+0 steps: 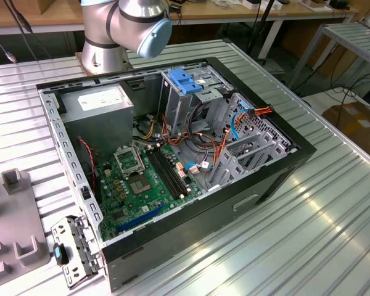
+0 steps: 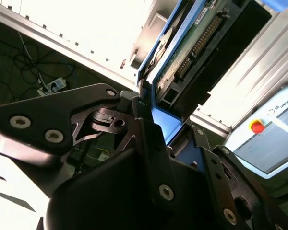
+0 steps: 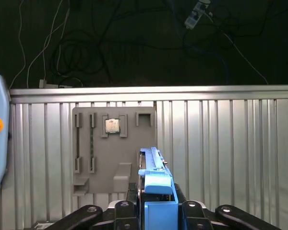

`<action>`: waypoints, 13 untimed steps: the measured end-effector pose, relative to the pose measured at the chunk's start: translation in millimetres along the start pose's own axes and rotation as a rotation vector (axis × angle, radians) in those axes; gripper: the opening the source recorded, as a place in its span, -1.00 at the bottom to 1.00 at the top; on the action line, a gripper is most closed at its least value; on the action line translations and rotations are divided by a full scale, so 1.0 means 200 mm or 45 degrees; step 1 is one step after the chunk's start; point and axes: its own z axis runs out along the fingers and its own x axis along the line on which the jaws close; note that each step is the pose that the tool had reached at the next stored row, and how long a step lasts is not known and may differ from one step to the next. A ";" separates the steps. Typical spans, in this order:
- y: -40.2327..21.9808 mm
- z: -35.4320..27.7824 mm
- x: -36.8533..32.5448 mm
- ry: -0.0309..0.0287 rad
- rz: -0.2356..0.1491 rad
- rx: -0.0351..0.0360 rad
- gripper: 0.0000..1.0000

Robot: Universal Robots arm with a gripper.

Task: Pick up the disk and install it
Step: 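Pick up the disk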

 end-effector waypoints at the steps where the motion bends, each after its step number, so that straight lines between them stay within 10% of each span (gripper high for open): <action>1: -0.005 0.000 0.008 0.0001 0.000 -0.0002 -0.25; 13: -0.094 0.002 0.044 0.0000 0.000 0.0000 -0.25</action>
